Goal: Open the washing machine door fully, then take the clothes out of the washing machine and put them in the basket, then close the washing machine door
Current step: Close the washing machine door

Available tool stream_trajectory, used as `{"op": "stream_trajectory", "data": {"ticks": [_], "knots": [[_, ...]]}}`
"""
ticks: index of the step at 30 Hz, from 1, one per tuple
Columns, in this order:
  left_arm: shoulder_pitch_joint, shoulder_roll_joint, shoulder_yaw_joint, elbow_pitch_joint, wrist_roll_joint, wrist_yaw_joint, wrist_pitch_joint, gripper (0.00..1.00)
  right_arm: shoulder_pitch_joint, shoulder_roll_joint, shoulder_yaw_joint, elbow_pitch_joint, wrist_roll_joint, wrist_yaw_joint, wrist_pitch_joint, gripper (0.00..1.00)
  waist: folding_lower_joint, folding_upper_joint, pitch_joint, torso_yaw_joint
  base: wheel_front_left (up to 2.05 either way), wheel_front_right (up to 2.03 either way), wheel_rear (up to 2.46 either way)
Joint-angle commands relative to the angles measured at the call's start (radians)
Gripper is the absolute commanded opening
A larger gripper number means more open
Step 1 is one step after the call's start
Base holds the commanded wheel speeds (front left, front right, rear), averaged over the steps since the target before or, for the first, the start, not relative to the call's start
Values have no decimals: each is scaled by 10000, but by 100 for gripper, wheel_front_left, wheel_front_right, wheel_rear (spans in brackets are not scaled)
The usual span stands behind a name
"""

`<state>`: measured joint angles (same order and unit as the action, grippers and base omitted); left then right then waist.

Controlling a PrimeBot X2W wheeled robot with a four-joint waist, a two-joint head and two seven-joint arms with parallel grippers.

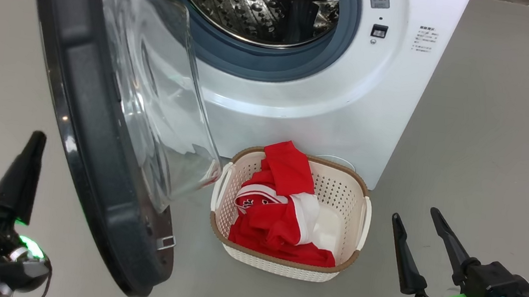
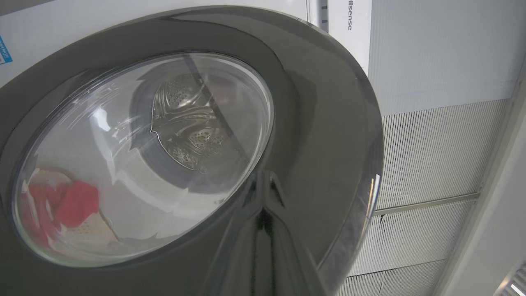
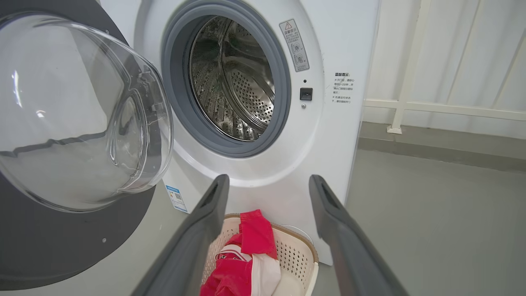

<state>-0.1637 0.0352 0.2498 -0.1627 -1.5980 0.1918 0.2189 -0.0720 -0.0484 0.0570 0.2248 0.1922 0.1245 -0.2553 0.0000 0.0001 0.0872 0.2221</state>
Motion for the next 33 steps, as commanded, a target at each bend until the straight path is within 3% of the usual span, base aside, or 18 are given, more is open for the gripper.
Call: {"op": "stream_trajectory", "data": {"ticks": [1,14,33], "knots": [[-231,234,325,-382,-69,85,159,0,-403,-18,196,-214,12,62,-65,100,0,-1,10,-25,0,0,0],[225,259,-375,-1160,-806,383,1243,0,-465,-18,243,-221,6,62,-65,100,0,-1,147,-317,0,0,0],[-242,178,-997,-1126,-1129,-237,881,0,-762,-18,192,-275,11,62,-65,100,0,-1,688,-1070,0,0,0]]}}
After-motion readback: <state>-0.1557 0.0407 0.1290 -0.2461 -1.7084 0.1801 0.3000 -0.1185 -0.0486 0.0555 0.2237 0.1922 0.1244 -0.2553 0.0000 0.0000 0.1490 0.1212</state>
